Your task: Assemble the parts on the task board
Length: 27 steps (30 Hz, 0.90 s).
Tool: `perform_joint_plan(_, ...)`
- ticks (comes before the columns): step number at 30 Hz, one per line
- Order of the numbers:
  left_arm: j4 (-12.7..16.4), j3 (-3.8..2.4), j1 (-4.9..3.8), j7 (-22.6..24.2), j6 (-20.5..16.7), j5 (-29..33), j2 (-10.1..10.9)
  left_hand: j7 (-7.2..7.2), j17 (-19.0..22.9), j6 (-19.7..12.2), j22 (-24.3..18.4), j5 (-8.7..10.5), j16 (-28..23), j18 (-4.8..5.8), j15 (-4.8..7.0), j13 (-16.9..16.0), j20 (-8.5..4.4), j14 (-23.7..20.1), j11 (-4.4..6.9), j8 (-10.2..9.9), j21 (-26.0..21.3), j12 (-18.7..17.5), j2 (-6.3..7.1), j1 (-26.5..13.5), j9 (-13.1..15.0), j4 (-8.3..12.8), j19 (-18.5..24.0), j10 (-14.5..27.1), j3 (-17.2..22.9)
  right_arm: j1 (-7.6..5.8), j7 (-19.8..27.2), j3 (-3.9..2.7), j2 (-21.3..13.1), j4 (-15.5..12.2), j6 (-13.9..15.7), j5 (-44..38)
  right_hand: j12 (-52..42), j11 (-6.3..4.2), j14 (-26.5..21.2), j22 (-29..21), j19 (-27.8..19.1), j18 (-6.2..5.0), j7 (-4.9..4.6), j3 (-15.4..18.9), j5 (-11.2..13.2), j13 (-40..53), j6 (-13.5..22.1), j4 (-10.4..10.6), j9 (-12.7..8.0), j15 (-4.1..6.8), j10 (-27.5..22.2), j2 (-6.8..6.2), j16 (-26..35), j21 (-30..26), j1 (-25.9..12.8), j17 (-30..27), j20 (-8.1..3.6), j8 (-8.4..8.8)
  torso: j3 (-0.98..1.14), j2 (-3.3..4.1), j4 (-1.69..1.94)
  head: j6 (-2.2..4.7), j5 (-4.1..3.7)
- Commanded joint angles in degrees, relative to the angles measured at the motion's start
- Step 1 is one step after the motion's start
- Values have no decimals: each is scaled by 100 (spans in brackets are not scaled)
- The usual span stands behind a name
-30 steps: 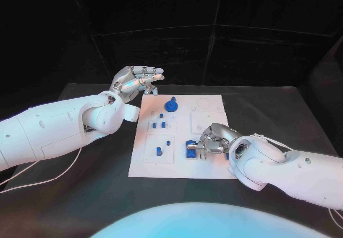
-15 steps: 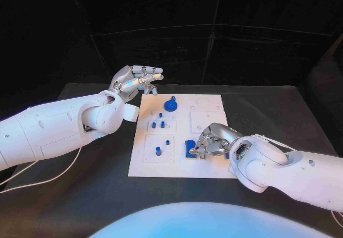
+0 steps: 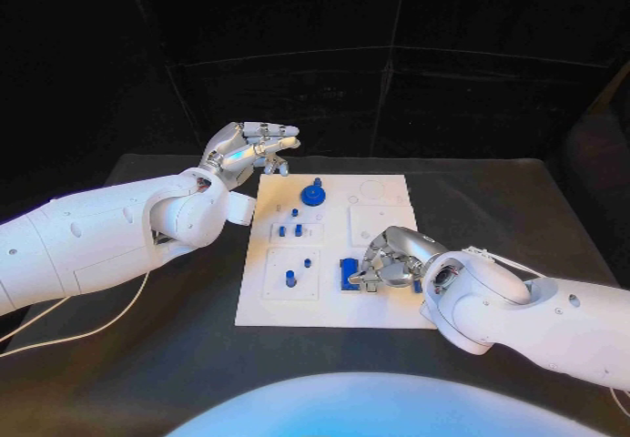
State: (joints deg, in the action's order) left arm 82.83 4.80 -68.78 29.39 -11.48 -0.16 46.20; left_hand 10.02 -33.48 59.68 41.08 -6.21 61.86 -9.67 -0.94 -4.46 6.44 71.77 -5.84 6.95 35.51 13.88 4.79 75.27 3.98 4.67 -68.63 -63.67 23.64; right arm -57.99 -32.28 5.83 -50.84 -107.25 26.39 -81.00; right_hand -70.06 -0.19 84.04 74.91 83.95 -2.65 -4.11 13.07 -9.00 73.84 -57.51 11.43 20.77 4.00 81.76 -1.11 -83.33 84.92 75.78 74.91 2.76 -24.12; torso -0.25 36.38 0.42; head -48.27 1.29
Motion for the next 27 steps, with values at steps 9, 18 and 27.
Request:
perform_joint_plan(9,13,-4,-10,16,61,13,14,3,5,-22,-6,16,-20,-79,8,7,8,-37,5,24,-23,20,-33,28,-5,13,-7,30,-33,-10,-6,-3,42,41,-258,-113,-1,-40,349,716,-24,45,41,-8,-25,20,-45,-137,41,12,11,39,11,-29,178,167,-23,-76,0,8,1,-25,30)
perform_joint_plan(18,14,-4,-11,19,58,13,18,1,12,-24,-12,15,-20,-80,8,9,8,-43,6,30,-31,31,-39,31,-5,15,-7,38,-43,-10,-77,-3,124,111,-212,-238,-5,-59,352,721,-20,46,62,-20,-50,32,-68,-229,71,27,20,95,9,-28,287,176,-36,-121,6,8,8,-49,38)
perform_joint_plan(27,17,-4,-11,20,53,13,24,1,12,-24,-12,15,-20,-80,8,9,8,-43,6,30,-31,31,-39,31,-5,15,-7,38,-43,-10,-125,-3,173,203,-18,-334,-29,-77,355,732,-11,48,82,-20,-183,61,-86,-236,97,44,42,225,5,-23,278,189,-53,-163,0,7,3,-56,44)
